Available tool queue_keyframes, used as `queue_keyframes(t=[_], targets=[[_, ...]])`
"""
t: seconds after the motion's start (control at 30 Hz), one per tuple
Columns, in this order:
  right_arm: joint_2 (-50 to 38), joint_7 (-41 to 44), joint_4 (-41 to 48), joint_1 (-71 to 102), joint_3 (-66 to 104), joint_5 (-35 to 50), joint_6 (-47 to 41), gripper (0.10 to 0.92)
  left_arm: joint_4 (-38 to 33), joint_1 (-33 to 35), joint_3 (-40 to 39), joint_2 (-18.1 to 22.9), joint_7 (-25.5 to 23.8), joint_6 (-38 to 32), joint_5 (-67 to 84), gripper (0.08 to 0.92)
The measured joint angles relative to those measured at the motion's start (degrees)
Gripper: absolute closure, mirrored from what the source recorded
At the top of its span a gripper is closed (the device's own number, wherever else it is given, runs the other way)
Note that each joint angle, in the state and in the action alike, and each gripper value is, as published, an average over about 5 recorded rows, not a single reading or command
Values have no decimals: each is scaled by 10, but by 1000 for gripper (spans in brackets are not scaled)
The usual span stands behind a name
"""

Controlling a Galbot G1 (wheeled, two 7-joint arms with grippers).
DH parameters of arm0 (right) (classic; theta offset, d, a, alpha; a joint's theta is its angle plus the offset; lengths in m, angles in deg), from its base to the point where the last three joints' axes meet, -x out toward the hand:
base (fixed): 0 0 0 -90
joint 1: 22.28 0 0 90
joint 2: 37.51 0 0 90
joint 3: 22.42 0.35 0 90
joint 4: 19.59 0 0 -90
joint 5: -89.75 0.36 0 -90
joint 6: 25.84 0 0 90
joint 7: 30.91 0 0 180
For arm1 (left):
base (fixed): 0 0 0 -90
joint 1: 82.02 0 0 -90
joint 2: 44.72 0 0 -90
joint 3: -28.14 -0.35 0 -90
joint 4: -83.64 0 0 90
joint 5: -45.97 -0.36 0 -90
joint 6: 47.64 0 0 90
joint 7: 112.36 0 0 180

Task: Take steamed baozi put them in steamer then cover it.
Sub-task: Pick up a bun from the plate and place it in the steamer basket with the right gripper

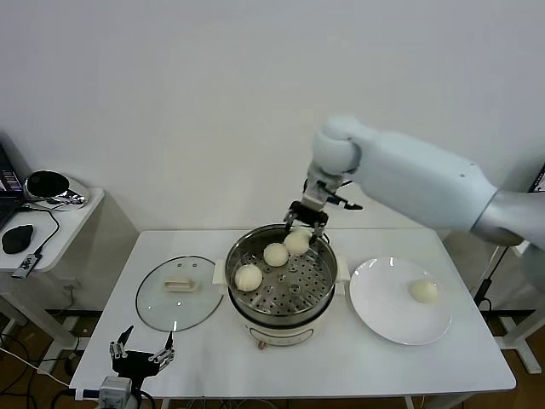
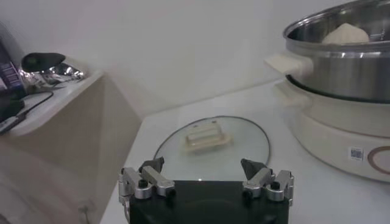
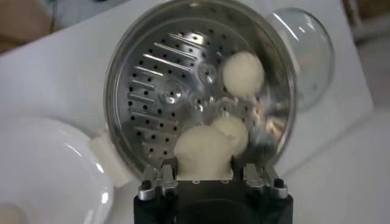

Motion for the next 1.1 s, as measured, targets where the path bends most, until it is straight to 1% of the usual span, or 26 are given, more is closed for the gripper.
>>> queue_keyframes(t=[0.4, 0.8, 1.1], targets=[[35, -11, -40, 27, -24, -59, 71, 465, -4, 3, 1, 2, 2, -4, -2, 177], [51, -14, -59, 57, -32, -80, 87, 465, -2, 3, 1, 2, 2, -4, -2, 177], [46, -11, -76, 61, -42, -79, 84, 465, -2, 5, 0, 3, 2, -4, -2, 177]])
